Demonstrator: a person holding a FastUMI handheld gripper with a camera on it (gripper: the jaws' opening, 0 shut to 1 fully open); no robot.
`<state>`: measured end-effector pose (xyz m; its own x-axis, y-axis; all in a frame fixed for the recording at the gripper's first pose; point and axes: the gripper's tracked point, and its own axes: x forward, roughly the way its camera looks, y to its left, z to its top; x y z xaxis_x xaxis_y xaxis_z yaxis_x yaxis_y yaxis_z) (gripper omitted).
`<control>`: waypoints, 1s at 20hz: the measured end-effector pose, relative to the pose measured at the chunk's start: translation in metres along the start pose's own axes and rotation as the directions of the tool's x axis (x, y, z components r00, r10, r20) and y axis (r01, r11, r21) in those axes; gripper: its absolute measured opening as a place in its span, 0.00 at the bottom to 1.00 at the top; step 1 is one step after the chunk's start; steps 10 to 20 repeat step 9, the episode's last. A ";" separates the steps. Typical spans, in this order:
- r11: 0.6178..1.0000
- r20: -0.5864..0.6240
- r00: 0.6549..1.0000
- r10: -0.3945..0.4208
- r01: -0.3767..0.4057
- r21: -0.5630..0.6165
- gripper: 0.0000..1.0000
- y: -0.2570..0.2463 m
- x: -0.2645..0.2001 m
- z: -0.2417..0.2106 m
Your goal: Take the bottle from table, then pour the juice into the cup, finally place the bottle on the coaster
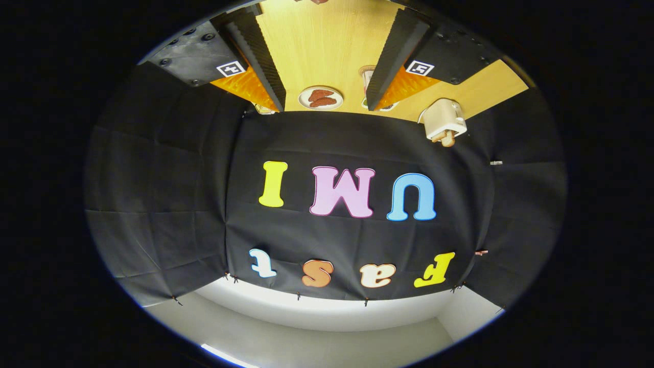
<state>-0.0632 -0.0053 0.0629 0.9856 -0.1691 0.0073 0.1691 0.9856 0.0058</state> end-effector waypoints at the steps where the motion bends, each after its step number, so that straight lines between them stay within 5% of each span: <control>1: 1.000 0.002 1.000 -0.003 0.003 0.015 0.97 0.000 -0.001 0.002; 20: 0.999 -0.037 0.999 -0.007 0.009 0.047 0.97 -0.001 -0.010 -0.015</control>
